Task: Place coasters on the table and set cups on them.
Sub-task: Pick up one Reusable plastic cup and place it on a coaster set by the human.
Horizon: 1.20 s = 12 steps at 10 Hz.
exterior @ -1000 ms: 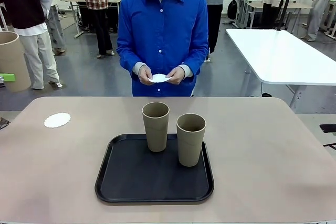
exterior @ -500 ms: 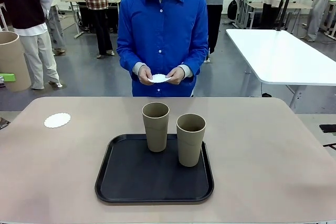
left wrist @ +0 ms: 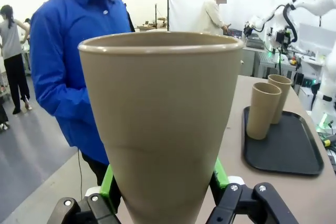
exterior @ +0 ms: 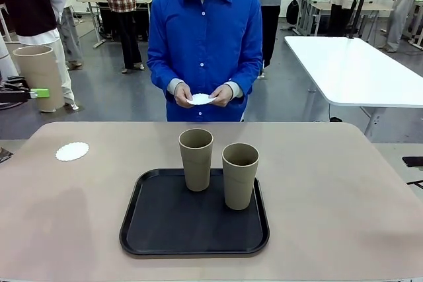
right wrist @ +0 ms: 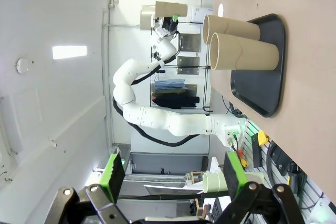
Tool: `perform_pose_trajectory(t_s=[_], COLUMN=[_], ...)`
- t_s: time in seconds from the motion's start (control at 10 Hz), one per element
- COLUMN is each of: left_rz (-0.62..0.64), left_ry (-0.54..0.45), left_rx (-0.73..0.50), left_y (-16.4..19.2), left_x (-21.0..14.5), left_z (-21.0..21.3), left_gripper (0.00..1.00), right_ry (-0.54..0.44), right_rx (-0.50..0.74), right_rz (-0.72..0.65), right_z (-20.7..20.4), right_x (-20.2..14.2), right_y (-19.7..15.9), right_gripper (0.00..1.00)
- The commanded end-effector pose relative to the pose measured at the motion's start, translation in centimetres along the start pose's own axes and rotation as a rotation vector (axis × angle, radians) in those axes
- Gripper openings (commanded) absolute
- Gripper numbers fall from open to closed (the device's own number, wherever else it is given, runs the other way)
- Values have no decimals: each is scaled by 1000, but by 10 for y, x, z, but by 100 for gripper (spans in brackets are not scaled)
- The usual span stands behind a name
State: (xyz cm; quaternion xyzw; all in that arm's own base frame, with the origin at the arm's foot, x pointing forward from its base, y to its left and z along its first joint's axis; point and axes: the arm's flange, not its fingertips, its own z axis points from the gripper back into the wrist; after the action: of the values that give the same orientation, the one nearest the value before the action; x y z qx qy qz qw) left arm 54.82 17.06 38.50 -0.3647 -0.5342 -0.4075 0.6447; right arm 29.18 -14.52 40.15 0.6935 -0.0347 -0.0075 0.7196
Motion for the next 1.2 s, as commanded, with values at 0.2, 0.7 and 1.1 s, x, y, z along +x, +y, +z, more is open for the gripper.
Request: perform_pose_trajectory(t_s=[0.2, 0.7, 1.1], left_rz=[71, 62, -1], left_ry=[59, 0, -63], left_rx=[-116, -286, -324], left_y=[54, 37, 27], left_x=[-54, -108, -123], left_z=[3, -2, -34], left_gripper=[83, 83, 83], right_ry=[-1, -1, -1], right_rx=[12, 12, 12], right_rz=[6, 6, 6], right_z=[0, 0, 0], right_x=[1, 1, 1], right_y=[1, 1, 1], right_gripper=[100, 100, 100])
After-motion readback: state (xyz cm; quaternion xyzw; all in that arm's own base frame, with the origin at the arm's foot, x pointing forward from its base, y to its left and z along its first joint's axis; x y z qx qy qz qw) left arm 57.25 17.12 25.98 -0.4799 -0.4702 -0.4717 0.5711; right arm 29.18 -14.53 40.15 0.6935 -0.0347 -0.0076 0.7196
